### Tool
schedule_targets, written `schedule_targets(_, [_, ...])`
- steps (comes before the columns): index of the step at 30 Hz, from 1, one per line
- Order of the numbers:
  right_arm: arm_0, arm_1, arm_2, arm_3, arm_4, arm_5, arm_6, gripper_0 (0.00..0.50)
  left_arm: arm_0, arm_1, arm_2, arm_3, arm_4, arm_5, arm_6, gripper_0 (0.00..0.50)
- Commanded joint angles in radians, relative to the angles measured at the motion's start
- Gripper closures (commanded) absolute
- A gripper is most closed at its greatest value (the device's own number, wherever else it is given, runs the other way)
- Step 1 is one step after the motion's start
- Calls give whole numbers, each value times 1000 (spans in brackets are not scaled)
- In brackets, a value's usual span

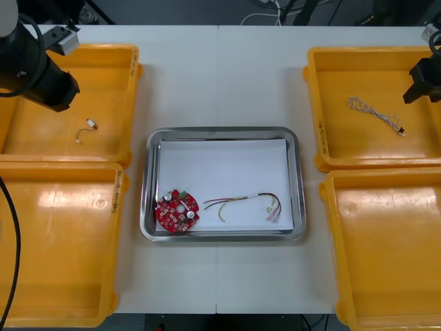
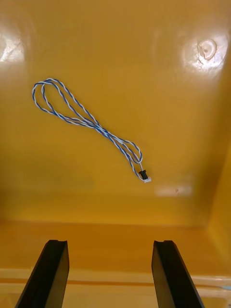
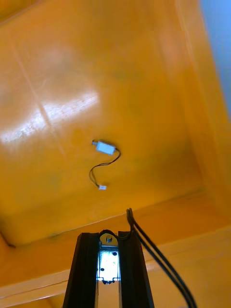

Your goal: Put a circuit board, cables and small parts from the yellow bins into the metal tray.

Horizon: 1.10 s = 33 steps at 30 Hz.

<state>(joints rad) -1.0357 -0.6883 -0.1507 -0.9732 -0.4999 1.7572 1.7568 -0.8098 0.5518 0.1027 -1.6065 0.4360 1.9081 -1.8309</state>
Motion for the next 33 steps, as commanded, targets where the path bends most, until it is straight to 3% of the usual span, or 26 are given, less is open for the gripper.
schedule_targets(1, [-55,-42,59,-12,9,-36,35,0,9,-53,-46,-107,-14,12,182,500])
schedule_targets(6, [-60,-43,65,31,4,-82,61,0,9,-110,-100,-165,-25,12,271,500])
schedule_targets(18, [-159,-43,33,294,30,-254,326,0,7,-213,-284,-211,-48,12,503,500])
schedule_targets(29, [-159,-33,39,317,55,-312,575,0,7,-224,-431,-179,-37,12,693,500])
schedule_targets(33, [-170,-28,36,369,52,-358,673,0,7,-224,-468,-116,-45,-47,716,500])
